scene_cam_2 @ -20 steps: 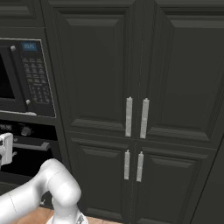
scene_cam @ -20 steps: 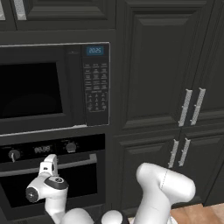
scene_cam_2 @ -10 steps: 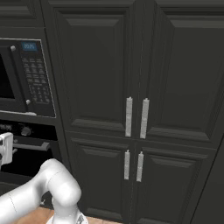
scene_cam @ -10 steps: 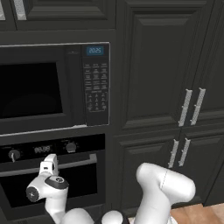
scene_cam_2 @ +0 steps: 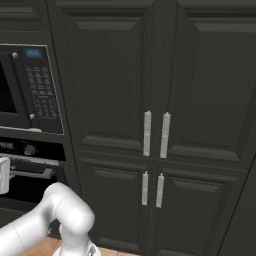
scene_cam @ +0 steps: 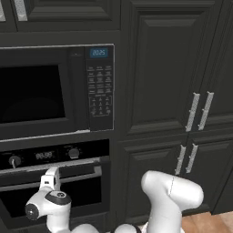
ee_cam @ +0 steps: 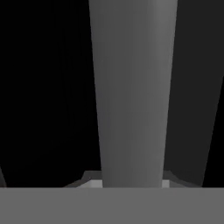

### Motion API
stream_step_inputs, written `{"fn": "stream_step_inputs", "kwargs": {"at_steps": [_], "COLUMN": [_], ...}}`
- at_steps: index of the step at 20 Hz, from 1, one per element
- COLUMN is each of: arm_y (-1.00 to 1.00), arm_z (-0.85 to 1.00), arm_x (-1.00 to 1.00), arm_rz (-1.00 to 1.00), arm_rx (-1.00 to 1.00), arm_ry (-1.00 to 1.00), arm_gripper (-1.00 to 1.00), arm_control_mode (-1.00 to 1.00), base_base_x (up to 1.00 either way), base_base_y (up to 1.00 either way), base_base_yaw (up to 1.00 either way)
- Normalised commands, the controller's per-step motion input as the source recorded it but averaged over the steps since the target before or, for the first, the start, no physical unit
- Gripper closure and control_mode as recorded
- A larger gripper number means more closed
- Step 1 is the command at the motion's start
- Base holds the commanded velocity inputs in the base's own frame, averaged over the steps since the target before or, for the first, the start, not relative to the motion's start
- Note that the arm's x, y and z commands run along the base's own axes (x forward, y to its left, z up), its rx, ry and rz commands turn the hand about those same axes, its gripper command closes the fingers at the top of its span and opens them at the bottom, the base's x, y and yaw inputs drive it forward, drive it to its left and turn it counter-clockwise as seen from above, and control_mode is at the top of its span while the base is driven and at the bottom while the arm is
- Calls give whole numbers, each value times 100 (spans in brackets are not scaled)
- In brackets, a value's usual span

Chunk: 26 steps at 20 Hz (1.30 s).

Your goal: Take the fish from the oven and place it on the plate on the counter.

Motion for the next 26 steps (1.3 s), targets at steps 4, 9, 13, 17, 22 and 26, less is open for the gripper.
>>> {"fn": "stream_step_inputs", "kwargs": {"at_steps": [4, 9, 13, 17, 22, 26], "arm_y": [0, 0, 0, 0, 0, 0], "arm_z": [-72, -87, -96, -85, -67, -43], "arm_x": [-100, -100, -100, -100, -92, -60], "arm_rz": [0, 1, 1, 1, 2, 6], "arm_rx": [0, 0, 0, 0, 0, 0], "arm_ry": [0, 5, 9, 12, 16, 18], "arm_gripper": [100, 100, 100, 100, 100, 100], "arm_control_mode": [-100, -100, -100, -100, -100, -100], "base_base_x": [0, 0, 0, 0, 0, 0], "base_base_y": [0, 0, 0, 0, 0, 0], "base_base_yaw": [0, 0, 0, 0, 0, 0]}}
